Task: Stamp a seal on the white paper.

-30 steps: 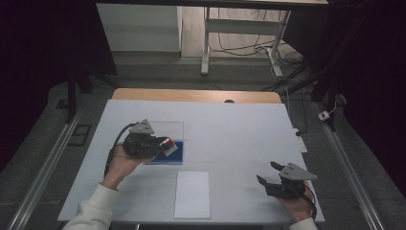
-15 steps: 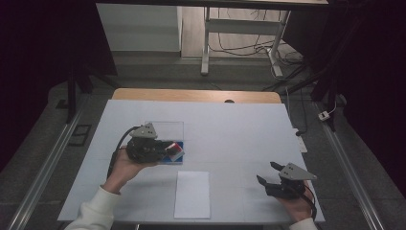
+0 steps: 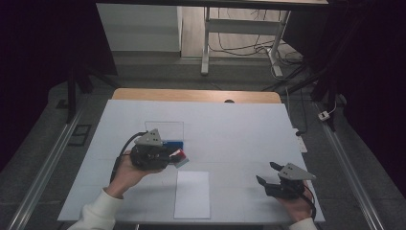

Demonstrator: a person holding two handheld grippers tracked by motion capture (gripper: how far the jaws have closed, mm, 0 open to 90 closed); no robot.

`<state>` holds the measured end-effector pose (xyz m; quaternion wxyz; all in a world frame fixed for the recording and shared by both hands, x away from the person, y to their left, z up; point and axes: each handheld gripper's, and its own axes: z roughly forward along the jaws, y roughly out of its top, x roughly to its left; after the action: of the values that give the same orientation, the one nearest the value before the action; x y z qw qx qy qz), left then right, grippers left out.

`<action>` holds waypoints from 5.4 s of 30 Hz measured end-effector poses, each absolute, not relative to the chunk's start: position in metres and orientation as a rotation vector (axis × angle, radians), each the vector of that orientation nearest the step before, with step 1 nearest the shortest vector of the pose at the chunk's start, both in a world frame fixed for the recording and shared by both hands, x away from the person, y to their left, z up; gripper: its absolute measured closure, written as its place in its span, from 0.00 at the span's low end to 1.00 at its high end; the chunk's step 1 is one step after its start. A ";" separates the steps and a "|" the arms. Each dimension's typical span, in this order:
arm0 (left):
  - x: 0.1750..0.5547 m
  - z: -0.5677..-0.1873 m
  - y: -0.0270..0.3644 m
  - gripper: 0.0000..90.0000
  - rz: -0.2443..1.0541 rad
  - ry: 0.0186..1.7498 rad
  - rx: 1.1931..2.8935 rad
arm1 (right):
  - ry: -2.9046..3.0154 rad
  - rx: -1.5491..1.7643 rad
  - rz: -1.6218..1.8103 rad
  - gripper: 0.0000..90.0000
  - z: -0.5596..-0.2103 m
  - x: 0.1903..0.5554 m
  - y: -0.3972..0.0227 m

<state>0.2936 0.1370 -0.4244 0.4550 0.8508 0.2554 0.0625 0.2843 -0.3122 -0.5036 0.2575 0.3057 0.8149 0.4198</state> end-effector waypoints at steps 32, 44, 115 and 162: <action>0.267 -0.464 0.096 0.78 0.086 0.535 2.230 | 2.221 0.837 1.125 0.29 -0.506 0.285 -0.312; 0.267 -0.478 0.086 0.78 0.105 0.536 2.287 | 2.225 0.831 1.134 0.29 -0.507 0.286 -0.311; 0.272 -0.497 0.058 0.79 0.170 0.560 2.516 | 2.228 0.827 1.118 0.29 -0.506 0.285 -0.308; 0.262 -0.492 0.055 0.78 0.260 0.539 2.522 | 2.215 0.823 1.130 0.29 -0.504 0.285 -0.310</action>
<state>0.2622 0.0554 -0.4921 0.2713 0.9365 0.2000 0.0965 0.2847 -0.3097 -0.5036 0.2582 0.3035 0.8170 0.4169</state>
